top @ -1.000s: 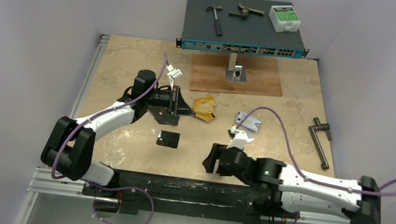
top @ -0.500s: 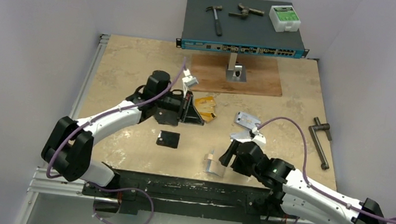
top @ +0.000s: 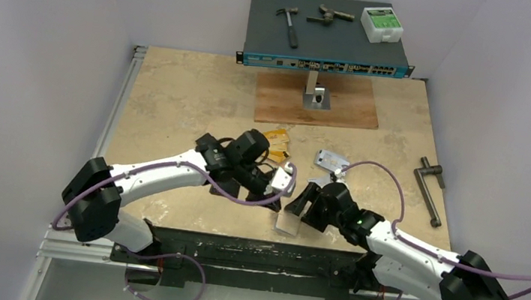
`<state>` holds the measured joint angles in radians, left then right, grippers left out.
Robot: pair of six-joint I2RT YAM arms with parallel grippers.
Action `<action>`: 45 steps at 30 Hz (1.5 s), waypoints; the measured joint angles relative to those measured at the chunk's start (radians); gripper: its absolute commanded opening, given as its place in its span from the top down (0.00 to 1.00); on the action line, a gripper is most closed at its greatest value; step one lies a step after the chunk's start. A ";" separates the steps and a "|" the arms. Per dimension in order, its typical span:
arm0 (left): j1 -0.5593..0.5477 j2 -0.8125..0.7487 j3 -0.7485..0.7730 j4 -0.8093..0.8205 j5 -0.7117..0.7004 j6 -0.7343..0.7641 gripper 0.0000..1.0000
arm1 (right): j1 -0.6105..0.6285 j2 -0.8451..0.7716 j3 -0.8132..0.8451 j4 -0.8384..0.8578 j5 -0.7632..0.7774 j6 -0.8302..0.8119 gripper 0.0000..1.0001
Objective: Put the credit cards into the card holder
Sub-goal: Turn over the card holder at the center of the board.
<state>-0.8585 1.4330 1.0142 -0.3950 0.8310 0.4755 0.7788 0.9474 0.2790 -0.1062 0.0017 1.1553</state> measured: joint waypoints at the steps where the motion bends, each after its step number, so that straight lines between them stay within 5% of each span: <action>1: -0.023 0.003 -0.005 -0.003 -0.014 0.029 0.93 | -0.002 0.014 0.004 0.014 -0.006 0.000 0.31; 11: -0.146 0.147 -0.047 0.025 -0.208 0.240 0.95 | -0.008 0.002 -0.014 0.029 -0.020 0.017 0.38; 28: -0.257 0.274 -0.048 0.079 -0.470 0.371 0.97 | -0.040 -0.101 -0.150 0.190 -0.068 0.089 0.46; 40: -0.263 0.263 -0.080 0.124 -0.517 0.395 0.95 | -0.074 -0.069 -0.201 0.314 -0.110 0.097 0.98; 45: -0.232 0.234 -0.041 0.033 -0.506 0.323 0.81 | -0.072 -0.038 -0.088 0.229 -0.122 0.036 1.00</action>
<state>-1.0908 1.6672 0.9730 -0.3622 0.3248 0.7982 0.7067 0.9096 0.1913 0.1223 -0.1207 1.1915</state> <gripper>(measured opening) 0.113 0.049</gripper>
